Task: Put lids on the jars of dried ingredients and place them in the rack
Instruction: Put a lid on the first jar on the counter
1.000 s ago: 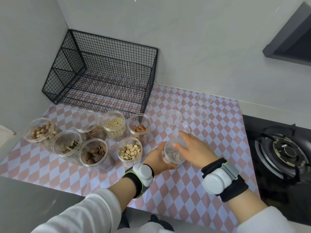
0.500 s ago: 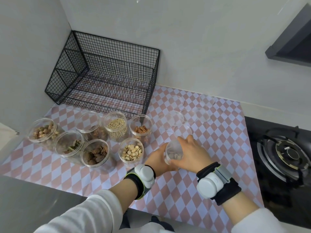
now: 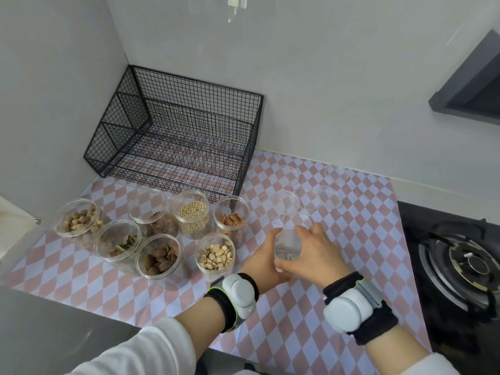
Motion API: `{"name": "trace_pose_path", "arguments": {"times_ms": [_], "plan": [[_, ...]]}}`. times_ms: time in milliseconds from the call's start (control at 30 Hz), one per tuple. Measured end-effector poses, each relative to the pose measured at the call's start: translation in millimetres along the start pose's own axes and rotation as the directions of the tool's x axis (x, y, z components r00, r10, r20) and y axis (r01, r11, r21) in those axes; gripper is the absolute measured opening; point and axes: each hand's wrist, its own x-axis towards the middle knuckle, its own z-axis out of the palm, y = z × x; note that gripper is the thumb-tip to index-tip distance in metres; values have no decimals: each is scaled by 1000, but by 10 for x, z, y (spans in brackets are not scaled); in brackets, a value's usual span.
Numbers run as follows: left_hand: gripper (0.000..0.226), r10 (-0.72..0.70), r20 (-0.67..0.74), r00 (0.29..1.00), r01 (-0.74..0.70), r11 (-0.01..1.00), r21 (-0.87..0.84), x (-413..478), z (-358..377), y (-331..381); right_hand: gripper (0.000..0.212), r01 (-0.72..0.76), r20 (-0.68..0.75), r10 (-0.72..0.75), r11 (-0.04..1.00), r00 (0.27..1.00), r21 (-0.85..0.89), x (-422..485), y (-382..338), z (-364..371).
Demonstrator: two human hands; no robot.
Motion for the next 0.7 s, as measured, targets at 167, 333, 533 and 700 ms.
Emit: {"name": "trace_pose_path", "arguments": {"times_ms": [167, 333, 533, 700], "plan": [[99, 154, -144, 978, -157, 987, -12, 87, -390, 385, 95, 110, -133, -107, 994, 985, 13, 46, -202, -527], [100, 282, -358, 890, -278, 959, 63, 223, -970, 589, 82, 266, -301, -183, 927, 936, 264, 134, -429, -866], [97, 193, -482, 855, -170, 981, 91, 367, -1719, 543, 66, 284, -246, -209, 901, 947, 329, 216, -500, -781], [90, 91, -466, 880, -51, 994, 98, 550, -1996, 308, 61, 235, -161, -192, 918, 968, 320, 305, -482, -607]]}}
